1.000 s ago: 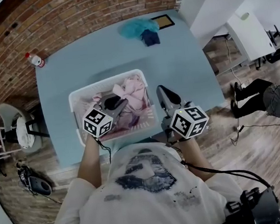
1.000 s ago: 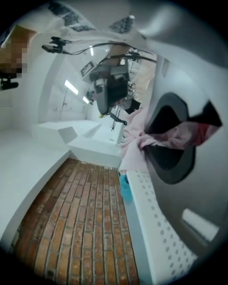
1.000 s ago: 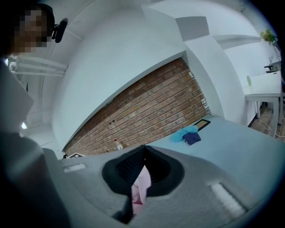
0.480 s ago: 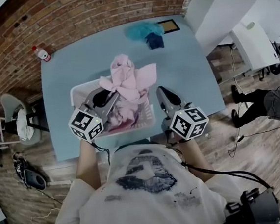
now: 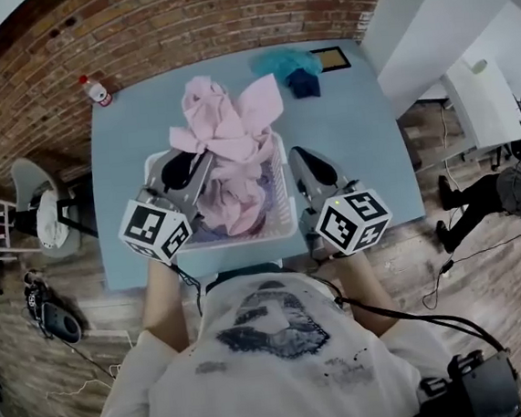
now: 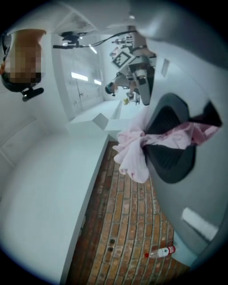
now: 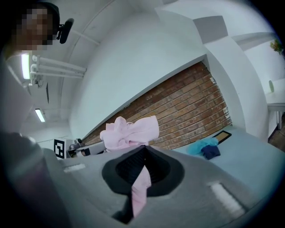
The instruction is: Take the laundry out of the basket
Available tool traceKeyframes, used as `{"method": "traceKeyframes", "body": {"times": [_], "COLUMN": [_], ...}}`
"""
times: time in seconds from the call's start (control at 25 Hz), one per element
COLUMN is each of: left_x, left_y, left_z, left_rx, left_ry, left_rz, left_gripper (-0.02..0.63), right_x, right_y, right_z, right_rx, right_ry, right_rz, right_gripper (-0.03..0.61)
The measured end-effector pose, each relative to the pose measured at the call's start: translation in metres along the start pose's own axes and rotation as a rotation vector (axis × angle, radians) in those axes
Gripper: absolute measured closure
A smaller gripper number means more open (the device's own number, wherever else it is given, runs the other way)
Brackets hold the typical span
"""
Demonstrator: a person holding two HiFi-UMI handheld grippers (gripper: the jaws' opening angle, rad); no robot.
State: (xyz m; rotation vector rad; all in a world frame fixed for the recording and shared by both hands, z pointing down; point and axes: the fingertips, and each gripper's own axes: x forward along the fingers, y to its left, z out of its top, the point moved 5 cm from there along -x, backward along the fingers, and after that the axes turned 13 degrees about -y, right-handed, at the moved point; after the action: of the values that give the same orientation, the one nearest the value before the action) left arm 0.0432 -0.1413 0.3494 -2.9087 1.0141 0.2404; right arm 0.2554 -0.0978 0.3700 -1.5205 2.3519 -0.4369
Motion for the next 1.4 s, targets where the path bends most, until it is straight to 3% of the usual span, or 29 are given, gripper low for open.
{"method": "traceKeyframes", "body": {"times": [0.32, 0.52, 1.0, 1.16, 1.4], "left_x": [-0.031, -0.064, -0.157, -0.188, -0.232], "left_y": [0.034, 0.059, 0.119, 0.139, 0.168], "left_z": [0.031, 0.071, 0.148, 0.154, 0.136], "left_rx": [-0.025, -0.051, -0.017, 0.019, 0.071], "left_ry": [-0.056, -0.132, -0.244, -0.235, -0.157], "left_rz": [0.083, 0.114, 0.179, 0.215, 0.267], "left_gripper": [0.549, 0.549, 0.552, 0.555, 0.559], "right_x": [0.024, 0.044, 0.099, 0.116, 0.141], "right_y": [0.043, 0.087, 0.205, 0.235, 0.272], "right_z": [-0.002, -0.002, -0.016, -0.026, -0.055], "right_rx": [-0.022, -0.038, -0.083, -0.086, -0.064], "right_ry": [-0.029, -0.066, -0.117, -0.116, -0.083], "right_rz": [0.056, 0.09, 0.195, 0.218, 0.255], "right_gripper": [0.581, 0.581, 0.581, 0.581, 0.581]}}
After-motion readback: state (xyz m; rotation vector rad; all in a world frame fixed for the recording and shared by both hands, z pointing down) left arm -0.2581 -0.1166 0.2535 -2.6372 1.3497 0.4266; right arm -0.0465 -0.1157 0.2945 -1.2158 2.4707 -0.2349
